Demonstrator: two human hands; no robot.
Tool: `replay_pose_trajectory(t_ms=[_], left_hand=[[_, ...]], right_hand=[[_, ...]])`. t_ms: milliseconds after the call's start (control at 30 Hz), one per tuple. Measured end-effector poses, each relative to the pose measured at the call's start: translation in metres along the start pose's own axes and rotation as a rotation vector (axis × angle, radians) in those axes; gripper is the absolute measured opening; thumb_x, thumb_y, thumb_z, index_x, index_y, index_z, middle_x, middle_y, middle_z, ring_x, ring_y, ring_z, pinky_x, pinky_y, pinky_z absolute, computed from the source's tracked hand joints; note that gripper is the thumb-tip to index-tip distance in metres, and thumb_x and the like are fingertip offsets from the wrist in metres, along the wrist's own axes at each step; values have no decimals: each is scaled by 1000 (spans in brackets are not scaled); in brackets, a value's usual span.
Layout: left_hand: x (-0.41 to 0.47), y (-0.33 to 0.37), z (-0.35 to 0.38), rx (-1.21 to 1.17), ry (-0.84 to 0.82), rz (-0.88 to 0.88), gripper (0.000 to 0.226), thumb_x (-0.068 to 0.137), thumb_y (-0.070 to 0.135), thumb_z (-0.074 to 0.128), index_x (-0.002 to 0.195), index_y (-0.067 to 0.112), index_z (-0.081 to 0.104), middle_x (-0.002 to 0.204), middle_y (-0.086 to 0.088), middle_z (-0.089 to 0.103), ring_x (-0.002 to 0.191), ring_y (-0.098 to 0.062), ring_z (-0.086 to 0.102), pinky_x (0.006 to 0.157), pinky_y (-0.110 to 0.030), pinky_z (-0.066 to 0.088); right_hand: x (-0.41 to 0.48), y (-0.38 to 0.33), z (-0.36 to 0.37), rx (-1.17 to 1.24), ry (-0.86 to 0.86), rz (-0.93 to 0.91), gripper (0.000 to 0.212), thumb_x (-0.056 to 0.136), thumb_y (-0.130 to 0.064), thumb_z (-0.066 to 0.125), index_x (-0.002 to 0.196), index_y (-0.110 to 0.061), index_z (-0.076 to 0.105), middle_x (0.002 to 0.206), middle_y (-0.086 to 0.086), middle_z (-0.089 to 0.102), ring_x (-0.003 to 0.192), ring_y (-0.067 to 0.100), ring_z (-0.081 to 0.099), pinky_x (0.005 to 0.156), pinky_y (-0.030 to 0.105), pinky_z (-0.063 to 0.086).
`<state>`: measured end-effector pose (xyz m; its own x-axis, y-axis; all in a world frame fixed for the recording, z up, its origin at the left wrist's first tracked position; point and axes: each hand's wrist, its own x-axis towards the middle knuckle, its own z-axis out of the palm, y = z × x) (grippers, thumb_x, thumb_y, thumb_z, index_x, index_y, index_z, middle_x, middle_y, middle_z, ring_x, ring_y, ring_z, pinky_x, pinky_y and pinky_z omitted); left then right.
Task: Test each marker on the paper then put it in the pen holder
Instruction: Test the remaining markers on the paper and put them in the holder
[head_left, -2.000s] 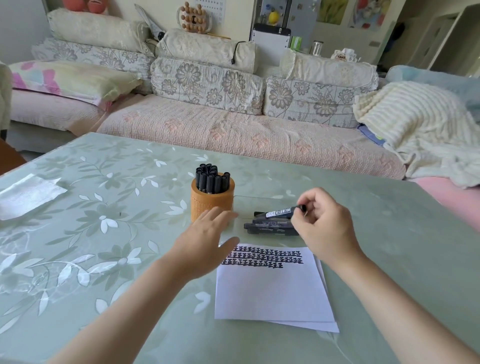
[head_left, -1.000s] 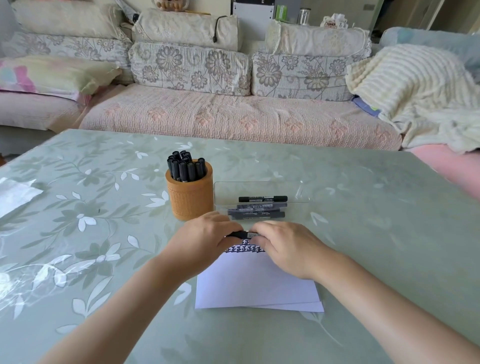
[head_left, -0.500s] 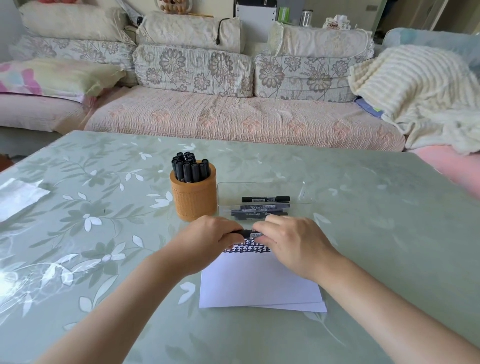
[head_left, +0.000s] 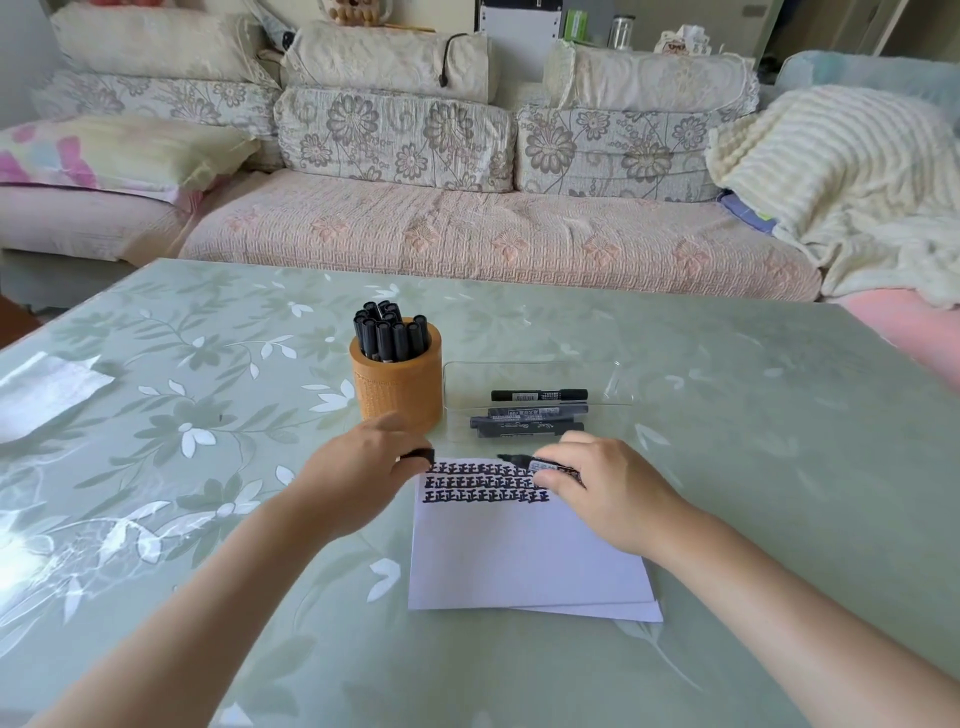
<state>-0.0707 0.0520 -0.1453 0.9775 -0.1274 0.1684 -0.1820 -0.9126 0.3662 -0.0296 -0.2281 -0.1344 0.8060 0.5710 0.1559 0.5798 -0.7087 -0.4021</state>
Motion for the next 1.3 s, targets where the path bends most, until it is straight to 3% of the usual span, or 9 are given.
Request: replay_pose_trajectory(t_ms=[233,333,467,667,800,900,1033,1133,1300], left_hand=[[-5,-13,8,128,103,-145,15,94,35,55,108,29,59,110,15,56,107,-13,49,65,-28,34],[-6,-19,14,139,98,-143,16,94,38,54,107,31,61,111,13,53,106,-14,44,67,-28,34],[-3,-20,17,167,109,-130,24,94,41,53,113,30,62,113,10,55,102,-17,46,70,-29,34],[-6,6,13,67,255,49,24,88,37,60,109,26,65,102,9,56,98,-14,51,76,-31,48],[-16,41,22,-57,144,265,18,88,36,60,105,31,66,97,13,56,91,-7,52,71,-23,45],[-19,55,38,-62,71,334,20,89,40,59,107,33,65,101,14,56,95,-8,52,73,-29,48],[-23,63,52,-16,6,412,33,89,50,53,116,32,63,102,10,53,95,-12,50,74,-26,43],[-27,62,54,66,-7,447,31,90,51,50,114,35,63,101,9,52,89,-12,48,69,-22,35],[-27,56,49,24,-33,399,32,87,53,50,112,39,64,103,13,52,92,-9,46,71,-28,44]], right_hand=[[2,0,4,151,36,60,45,103,-19,43,148,-23,42,94,-22,44,88,-2,46,80,3,32],[-3,-6,0,267,55,26,43,100,-12,46,131,-42,44,96,-23,50,87,-6,51,76,6,36],[-4,-3,1,360,109,-17,34,98,-6,47,100,-38,55,95,-17,50,70,9,54,66,26,48],[-9,1,-6,592,125,18,64,89,20,32,120,-27,64,94,1,55,76,17,54,72,24,49],[-15,8,-4,500,152,34,31,88,-9,70,105,-34,63,95,-4,64,77,22,59,73,33,50],[-18,8,0,674,206,129,7,93,-15,66,90,-20,63,70,-3,63,59,21,57,58,32,46],[-19,13,7,879,217,281,13,95,-7,59,102,-17,63,75,4,65,57,27,61,51,31,46],[-18,15,11,884,222,347,10,89,-2,66,95,-9,63,72,8,67,55,23,62,51,29,46],[-13,16,21,851,209,405,12,84,-4,66,76,-6,57,68,19,65,52,23,58,47,27,44]])
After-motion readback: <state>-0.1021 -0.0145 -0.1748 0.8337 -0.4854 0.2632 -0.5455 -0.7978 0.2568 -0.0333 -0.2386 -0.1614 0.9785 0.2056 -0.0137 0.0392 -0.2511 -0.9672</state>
